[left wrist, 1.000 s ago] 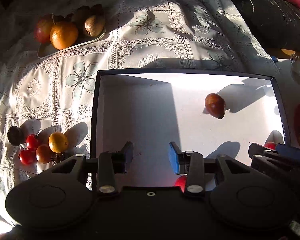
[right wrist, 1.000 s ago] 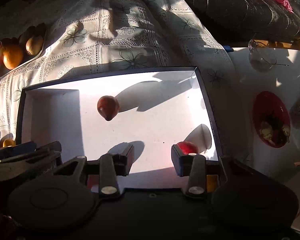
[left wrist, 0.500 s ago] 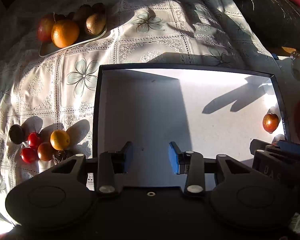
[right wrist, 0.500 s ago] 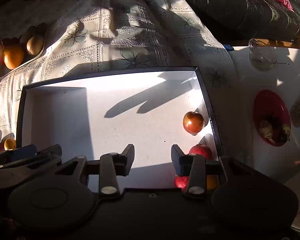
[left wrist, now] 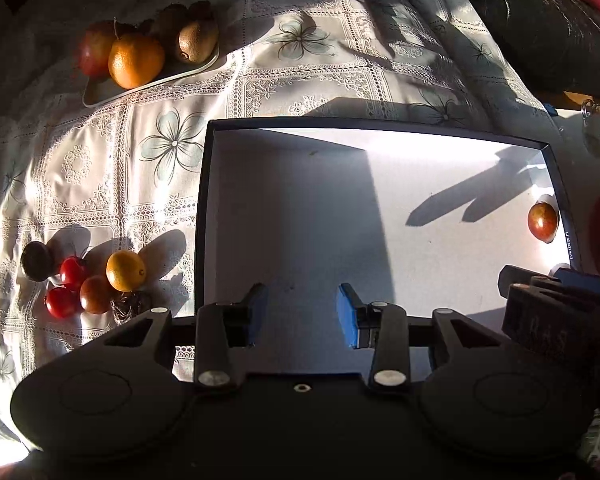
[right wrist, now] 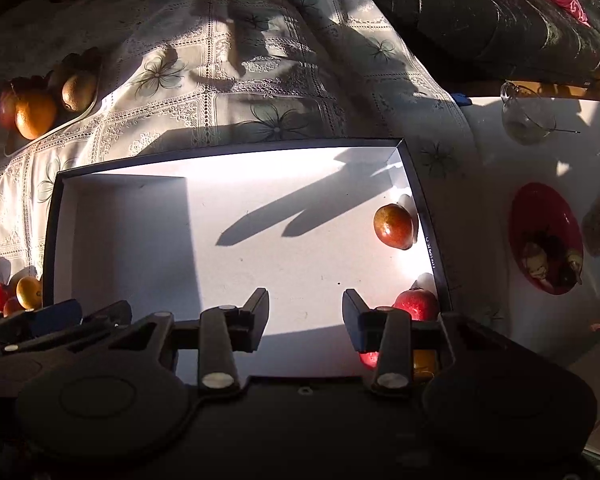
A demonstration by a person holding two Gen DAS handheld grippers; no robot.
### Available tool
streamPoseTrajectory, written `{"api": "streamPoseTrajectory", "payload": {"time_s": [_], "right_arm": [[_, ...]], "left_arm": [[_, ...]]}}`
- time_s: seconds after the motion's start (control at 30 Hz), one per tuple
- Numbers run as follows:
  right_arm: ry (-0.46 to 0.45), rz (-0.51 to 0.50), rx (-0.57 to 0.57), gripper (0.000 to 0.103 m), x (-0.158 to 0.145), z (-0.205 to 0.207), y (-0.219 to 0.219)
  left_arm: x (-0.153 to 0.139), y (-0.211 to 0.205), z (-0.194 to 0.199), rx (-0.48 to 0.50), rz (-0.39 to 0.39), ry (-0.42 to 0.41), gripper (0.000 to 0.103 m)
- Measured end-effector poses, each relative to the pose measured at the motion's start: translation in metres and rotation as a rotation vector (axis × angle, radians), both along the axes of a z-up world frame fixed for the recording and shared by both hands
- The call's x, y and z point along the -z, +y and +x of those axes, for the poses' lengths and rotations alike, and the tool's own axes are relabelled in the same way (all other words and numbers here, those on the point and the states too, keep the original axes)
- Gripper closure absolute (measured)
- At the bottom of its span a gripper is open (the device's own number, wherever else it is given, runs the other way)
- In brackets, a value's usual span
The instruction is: Organize fruits
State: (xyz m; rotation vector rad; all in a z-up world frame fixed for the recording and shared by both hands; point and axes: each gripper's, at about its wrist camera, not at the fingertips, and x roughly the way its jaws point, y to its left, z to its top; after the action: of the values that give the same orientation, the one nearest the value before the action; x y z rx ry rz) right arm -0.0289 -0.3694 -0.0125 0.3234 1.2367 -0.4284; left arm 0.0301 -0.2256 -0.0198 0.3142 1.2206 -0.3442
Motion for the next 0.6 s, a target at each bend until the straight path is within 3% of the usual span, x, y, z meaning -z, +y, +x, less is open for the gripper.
{"api": "streamPoseTrajectory", "payload": {"time_s": [0.27, 0.6], "right_arm": [[-0.004, -0.002, -0.003, 0.060, -0.005, 0.007, 0.011], [-0.006, 0.011, -0.080, 0.060, -0.009, 0.026, 0.056]], "left_arm": [[-0.009, 0.016, 0.005, -0.026, -0.014, -0.007, 0.056], [-0.021, 0.061, 0.024, -0.125, -0.017, -0.026, 0.056]]}}
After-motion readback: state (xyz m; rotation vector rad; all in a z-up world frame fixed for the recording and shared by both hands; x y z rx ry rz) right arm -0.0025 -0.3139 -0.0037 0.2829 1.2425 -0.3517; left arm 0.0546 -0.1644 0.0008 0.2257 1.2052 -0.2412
